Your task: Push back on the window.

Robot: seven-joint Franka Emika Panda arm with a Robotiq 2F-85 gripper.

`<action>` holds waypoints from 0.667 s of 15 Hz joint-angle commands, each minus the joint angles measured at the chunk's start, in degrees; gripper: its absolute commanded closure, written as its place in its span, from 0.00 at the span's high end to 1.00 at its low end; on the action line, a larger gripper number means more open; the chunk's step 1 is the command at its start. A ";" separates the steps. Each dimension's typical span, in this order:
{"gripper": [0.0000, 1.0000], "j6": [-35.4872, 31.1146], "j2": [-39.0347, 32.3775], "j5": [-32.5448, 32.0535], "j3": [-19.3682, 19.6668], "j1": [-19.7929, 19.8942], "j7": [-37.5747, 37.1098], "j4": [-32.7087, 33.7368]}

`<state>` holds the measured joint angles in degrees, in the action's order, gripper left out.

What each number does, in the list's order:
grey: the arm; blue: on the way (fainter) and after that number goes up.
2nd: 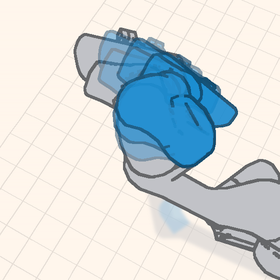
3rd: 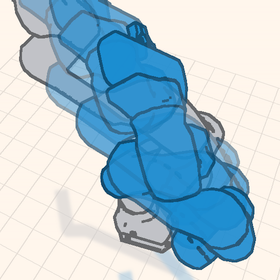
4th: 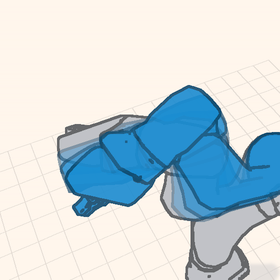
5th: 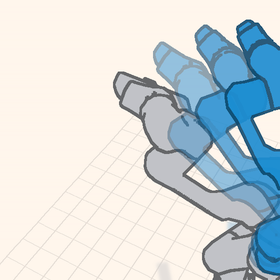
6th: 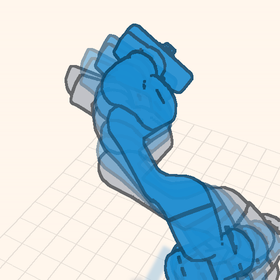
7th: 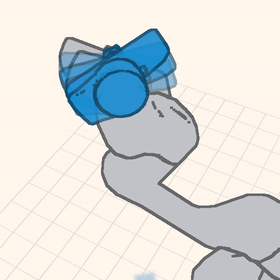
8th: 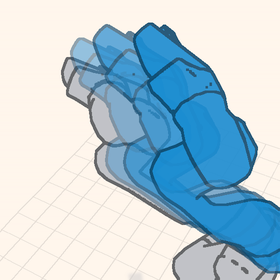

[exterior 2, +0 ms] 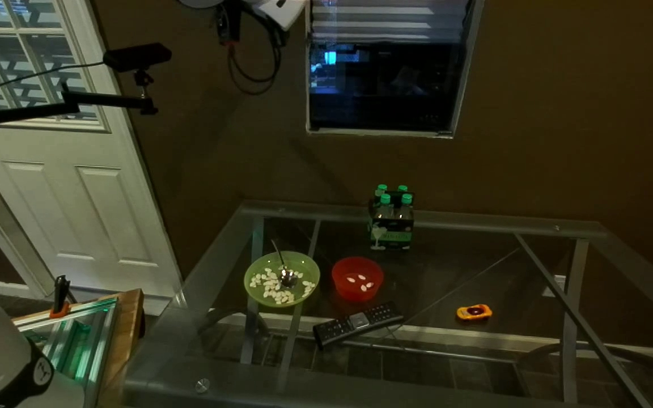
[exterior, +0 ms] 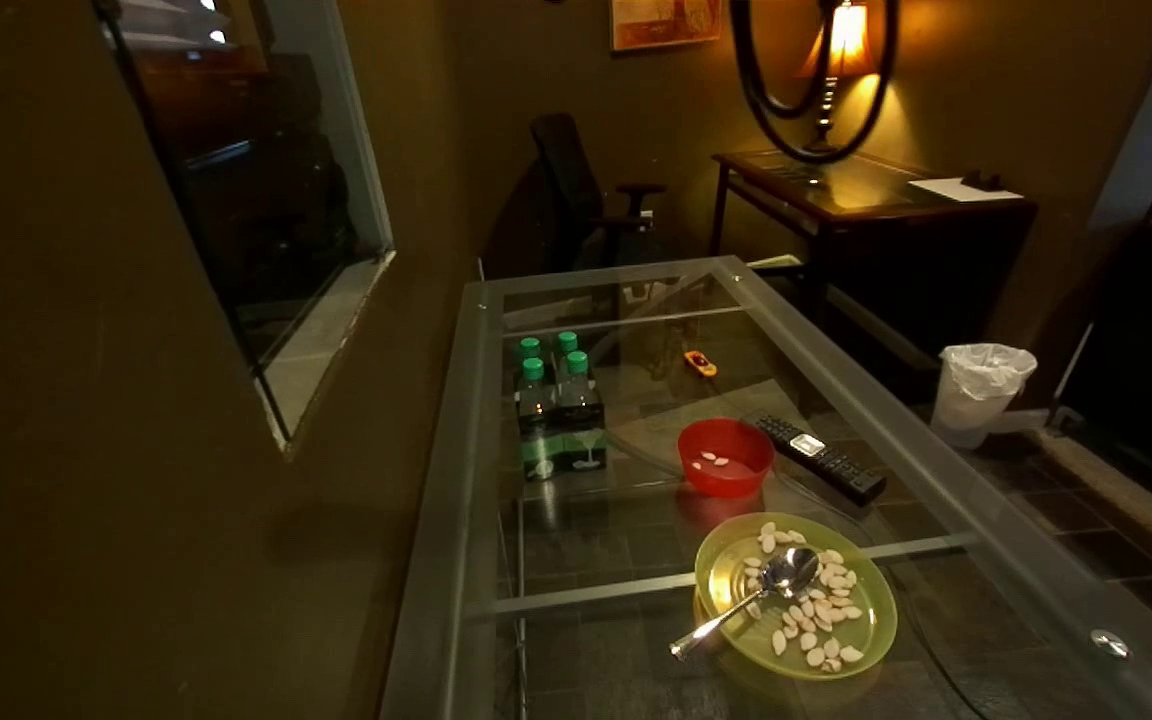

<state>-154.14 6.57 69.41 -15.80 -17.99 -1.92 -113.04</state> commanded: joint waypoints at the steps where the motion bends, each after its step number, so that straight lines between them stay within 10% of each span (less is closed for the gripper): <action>1: 0.00 -0.03 7.21 -11.82 -1.32 2.29 -14.85 -10.33; 2: 0.00 1.11 8.09 -15.29 -1.48 3.11 -18.77 -11.81; 3: 0.26 2.41 8.66 -18.88 -1.56 3.98 -22.68 -12.85; 10: 0.67 26.67 12.36 -39.40 0.00 8.33 -46.51 -10.93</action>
<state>-138.70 15.42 35.76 -16.47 -10.88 -40.01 -124.99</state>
